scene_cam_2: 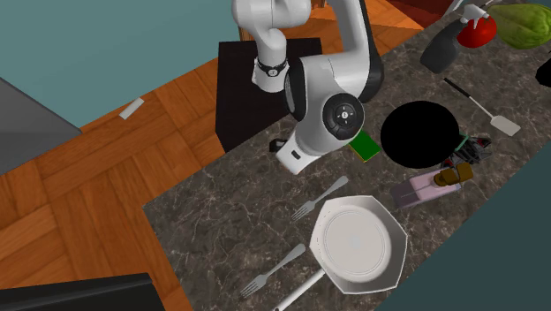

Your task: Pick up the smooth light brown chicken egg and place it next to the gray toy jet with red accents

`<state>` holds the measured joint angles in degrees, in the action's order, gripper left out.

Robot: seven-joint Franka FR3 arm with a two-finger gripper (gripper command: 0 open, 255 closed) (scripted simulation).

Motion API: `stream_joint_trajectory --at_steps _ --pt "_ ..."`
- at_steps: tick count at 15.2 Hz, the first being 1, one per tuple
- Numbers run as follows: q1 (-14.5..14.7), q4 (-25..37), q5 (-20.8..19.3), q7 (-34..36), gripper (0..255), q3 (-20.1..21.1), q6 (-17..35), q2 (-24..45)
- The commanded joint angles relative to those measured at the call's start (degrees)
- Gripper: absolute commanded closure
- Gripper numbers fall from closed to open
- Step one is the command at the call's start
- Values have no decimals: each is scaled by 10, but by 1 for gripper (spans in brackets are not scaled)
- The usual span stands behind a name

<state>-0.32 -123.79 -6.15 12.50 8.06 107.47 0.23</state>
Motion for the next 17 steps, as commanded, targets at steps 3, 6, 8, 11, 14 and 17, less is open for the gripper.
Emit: stream_joint_trajectory --at_steps 3,6,8,11,14,17 --pt "0 -11 -3 5 0 0 27 19" --pt "-1 -29 -5 6 0 -1 50 24" --pt "-2 -39 -6 7 0 -2 63 27" --pt "-2 -39 -7 7 0 -2 63 27" --pt "-2 -39 -7 7 0 -2 63 27" --pt "-2 -39 -7 7 255 -2 62 27"
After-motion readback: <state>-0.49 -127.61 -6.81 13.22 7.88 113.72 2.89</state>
